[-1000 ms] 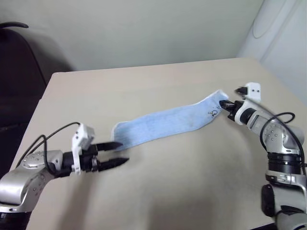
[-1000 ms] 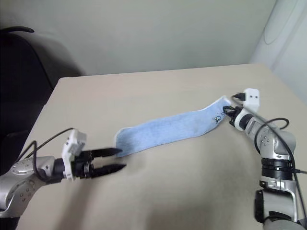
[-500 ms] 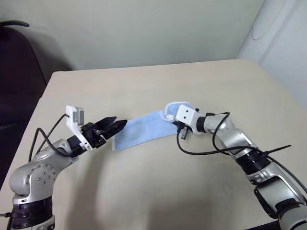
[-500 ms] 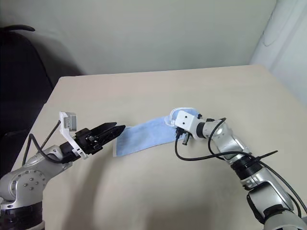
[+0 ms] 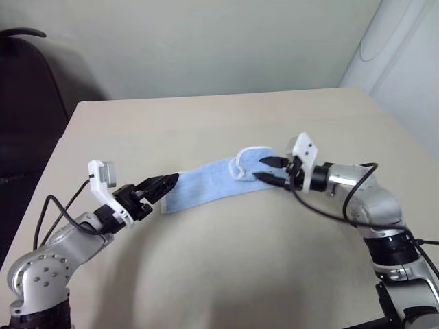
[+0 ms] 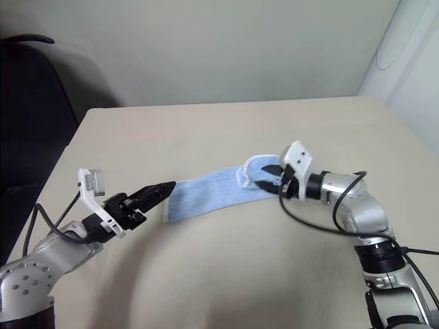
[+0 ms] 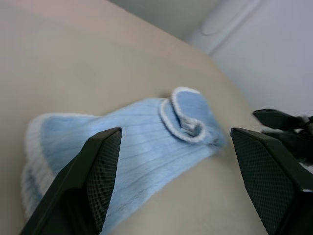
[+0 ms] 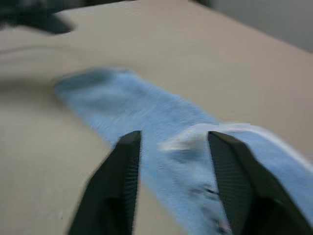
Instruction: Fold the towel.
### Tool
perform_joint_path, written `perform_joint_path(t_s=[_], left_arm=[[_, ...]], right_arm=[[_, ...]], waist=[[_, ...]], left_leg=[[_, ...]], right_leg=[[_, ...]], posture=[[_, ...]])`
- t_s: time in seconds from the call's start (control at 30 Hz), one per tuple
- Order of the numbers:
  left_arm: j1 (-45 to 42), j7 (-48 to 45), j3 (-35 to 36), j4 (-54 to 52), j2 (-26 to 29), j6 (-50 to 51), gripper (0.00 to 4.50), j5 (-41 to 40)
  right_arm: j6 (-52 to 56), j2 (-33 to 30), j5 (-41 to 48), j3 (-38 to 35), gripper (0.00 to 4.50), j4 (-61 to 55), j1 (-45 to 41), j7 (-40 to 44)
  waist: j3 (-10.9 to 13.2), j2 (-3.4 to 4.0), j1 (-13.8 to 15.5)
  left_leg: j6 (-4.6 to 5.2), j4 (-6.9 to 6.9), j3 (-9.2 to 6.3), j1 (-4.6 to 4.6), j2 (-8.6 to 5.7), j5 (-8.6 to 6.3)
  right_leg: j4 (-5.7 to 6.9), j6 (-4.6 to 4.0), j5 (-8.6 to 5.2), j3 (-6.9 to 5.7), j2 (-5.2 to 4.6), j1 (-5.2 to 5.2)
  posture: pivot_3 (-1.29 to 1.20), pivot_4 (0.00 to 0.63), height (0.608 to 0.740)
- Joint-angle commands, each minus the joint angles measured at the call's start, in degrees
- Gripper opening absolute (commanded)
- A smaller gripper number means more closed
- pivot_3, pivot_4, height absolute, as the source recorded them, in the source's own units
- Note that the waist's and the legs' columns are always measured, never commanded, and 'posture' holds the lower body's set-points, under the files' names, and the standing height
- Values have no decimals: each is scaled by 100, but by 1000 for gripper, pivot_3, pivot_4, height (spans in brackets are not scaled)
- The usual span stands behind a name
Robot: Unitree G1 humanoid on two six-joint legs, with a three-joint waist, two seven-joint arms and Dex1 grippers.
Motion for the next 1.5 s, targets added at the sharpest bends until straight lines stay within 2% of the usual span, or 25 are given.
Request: perform_joint_path(t_s=[0.03,0.1,0.2,0.23,0.3,0.4,0.43,0.57,0.73,0.87,1.07,1.47,1.5], left_arm=[[-281,734,-52,182,-73,10,3884,-508],[-432,1146,-109,339,-80,10,3884,-693],[-516,1600,-214,453,5,92,3884,-972],[-502,1843,-281,442,43,127,3884,-1211],[-451,2248,-375,442,110,134,3884,-1666],[-164,2802,-450,344,163,-76,4460,-2550],[-121,2907,-476,323,201,-133,4484,-2707],[917,3263,-428,-139,-5,-492,4484,-3526],[1759,3246,-328,-526,-309,-854,4484,-3556],[2057,3414,-429,-457,-253,-1013,4484,-3556],[1388,4123,-695,284,-201,-1569,4484,-3413],[197,3999,-1103,1915,-290,-1284,4484,-3011],[144,4005,-1104,1968,-307,-1272,4313,-2993]], right_arm=[[-349,170,-339,41,729,659,-193,-234],[-658,347,-710,306,24,1284,-261,-360],[-1165,547,-1151,583,24,1927,-288,-452],[-1302,673,-1215,618,24,2150,-290,-495],[-1531,851,-1342,665,24,2473,-294,-565],[-1712,1047,-1409,573,0,2806,-325,-666],[-1750,1073,-1424,553,0,2858,-332,-670],[-1941,1205,-1508,552,0,3015,-337,-697],[-2111,1300,-1613,554,0,3222,-367,-679],[-2182,1343,-1672,560,0,3340,-414,-649],[-2171,1386,-1697,550,0,3289,-389,-648],[-1988,1449,-1649,386,0,2836,-214,-864],[-1971,1451,-1646,375,0,2798,-206,-874]], waist=[[0,0,9],[0,0,14],[2,4,18],[5,7,18],[5,7,12],[4,6,-22],[4,6,-23],[4,6,-39],[10,-7,-40],[11,-5,-41],[11,-4,-33],[17,50,53],[19,60,56]], left_leg=[[0,0,0,4,0,0],[-2,-6,-2,7,2,-3],[-5,-11,-2,7,10,-3],[-5,-13,-2,7,10,-3],[-10,-15,-1,0,10,-5],[-21,-14,0,3,14,-17],[-23,-14,1,6,14,-20],[-41,-11,-1,14,25,-32],[-69,-10,-5,54,28,-65],[-81,-26,-11,86,35,-62],[-87,-27,-10,89,39,-64],[-89,-63,-22,182,9,-61],[-90,-65,-22,183,8,-60]], right_leg=[[2,1,1,0,-1,2],[3,7,2,-4,-1,0],[6,32,12,-10,3,-7],[5,61,27,-10,3,-11],[5,67,26,-8,4,-21],[3,65,24,-4,13,-20],[2,65,24,-3,16,-19],[3,0,-5,0,40,-15],[7,-47,-12,1,84,12],[16,-68,-19,-2,98,34],[16,-71,-19,-3,103,37],[16,-83,-39,-1,100,124],[16,-83,-39,-1,100,124]], posture=[[0,150,735],[0,150,735],[0,150,735],[0,150,735],[0,150,735],[0,150,735],[0,150,735],[0,150,735],[0,150,735],[0,150,735],[0,150,735],[0,150,735],[0,150,735]])
